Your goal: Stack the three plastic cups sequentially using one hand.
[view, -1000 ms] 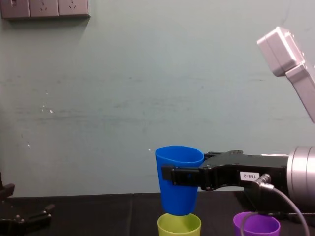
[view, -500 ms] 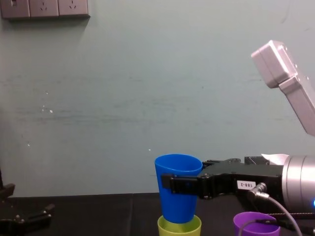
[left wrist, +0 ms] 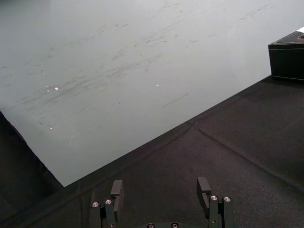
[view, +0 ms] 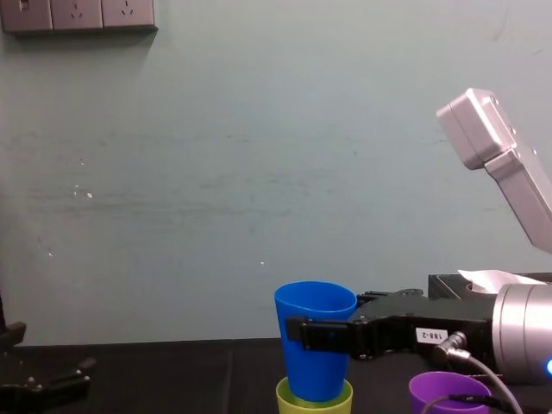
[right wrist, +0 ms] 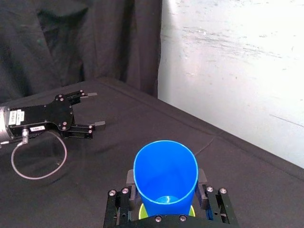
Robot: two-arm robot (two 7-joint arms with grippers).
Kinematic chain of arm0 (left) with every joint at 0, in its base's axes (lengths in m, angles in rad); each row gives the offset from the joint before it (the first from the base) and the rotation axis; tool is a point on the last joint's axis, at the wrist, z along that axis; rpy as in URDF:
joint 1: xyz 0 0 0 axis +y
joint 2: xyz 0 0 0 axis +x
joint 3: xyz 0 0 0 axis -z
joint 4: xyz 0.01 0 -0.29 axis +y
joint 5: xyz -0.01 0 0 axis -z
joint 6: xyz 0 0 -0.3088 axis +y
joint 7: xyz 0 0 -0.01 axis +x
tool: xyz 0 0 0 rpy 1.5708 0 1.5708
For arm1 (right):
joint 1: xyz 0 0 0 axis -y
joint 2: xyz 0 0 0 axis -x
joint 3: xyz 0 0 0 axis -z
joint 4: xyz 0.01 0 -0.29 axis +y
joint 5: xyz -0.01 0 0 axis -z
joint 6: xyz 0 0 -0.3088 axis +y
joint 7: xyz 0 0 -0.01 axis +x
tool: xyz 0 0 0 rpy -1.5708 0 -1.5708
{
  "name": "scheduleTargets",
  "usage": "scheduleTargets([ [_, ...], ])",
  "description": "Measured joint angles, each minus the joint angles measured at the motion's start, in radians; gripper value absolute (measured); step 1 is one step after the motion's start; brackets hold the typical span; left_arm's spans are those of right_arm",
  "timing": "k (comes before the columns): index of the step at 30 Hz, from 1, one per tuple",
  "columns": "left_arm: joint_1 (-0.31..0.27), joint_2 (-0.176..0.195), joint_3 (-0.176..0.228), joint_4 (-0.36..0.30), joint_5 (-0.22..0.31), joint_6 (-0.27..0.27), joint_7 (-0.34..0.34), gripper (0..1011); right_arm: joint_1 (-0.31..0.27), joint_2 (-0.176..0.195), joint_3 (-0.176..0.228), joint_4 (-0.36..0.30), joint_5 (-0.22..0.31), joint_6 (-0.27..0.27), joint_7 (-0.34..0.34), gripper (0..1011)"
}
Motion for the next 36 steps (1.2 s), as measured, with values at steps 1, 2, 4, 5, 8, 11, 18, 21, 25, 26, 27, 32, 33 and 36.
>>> scheduleTargets([
  [1, 0.0, 0.0, 0.0, 0.0, 0.0, 0.0, 0.0, 1010, 0.0, -0.001, 0.0, 0.001, 0.0, 0.0, 0.001, 724],
  [2, 0.0, 0.0, 0.0, 0.0, 0.0, 0.0, 0.0, 1010, 0.0, -0.002, 0.0, 0.003, -0.001, -0.001, 0.002, 724],
  [4, 0.0, 0.0, 0.0, 0.0, 0.0, 0.0, 0.0, 1010, 0.001, -0.004, 0.0, 0.007, -0.002, -0.002, 0.003, 724],
  [5, 0.0, 0.0, 0.0, 0.0, 0.0, 0.0, 0.0, 1010, 0.001, -0.004, 0.0, 0.008, -0.002, -0.002, 0.004, 724],
  [8, 0.0, 0.0, 0.0, 0.0, 0.0, 0.0, 0.0, 1010, 0.001, -0.006, 0.0, 0.013, -0.003, -0.002, 0.004, 724],
  [11, 0.0, 0.0, 0.0, 0.0, 0.0, 0.0, 0.0, 1010, 0.0, -0.009, 0.0, 0.019, -0.005, -0.003, 0.005, 724],
  [18, 0.0, 0.0, 0.0, 0.0, 0.0, 0.0, 0.0, 1010, 0.0, -0.015, -0.002, 0.031, -0.007, -0.004, 0.008, 724],
  [21, 0.0, 0.0, 0.0, 0.0, 0.0, 0.0, 0.0, 1010, 0.0, -0.017, -0.003, 0.035, -0.008, -0.004, 0.01, 724],
  [25, 0.0, 0.0, 0.0, 0.0, 0.0, 0.0, 0.0, 1010, 0.0, -0.02, -0.005, 0.038, -0.009, -0.001, 0.01, 724],
  [26, 0.0, 0.0, 0.0, 0.0, 0.0, 0.0, 0.0, 1010, 0.0, -0.02, -0.005, 0.039, -0.01, -0.001, 0.01, 724],
  [27, 0.0, 0.0, 0.0, 0.0, 0.0, 0.0, 0.0, 1010, 0.0, -0.02, -0.005, 0.039, -0.01, -0.001, 0.01, 724],
  [32, 0.0, 0.0, 0.0, 0.0, 0.0, 0.0, 0.0, 1010, 0.0, -0.02, -0.005, 0.038, -0.01, -0.001, 0.01, 724],
  [33, 0.0, 0.0, 0.0, 0.0, 0.0, 0.0, 0.0, 1010, 0.0, -0.02, -0.005, 0.038, -0.01, -0.001, 0.01, 724],
  [36, 0.0, 0.0, 0.0, 0.0, 0.0, 0.0, 0.0, 1010, 0.0, -0.019, -0.005, 0.038, -0.009, -0.001, 0.01, 724],
])
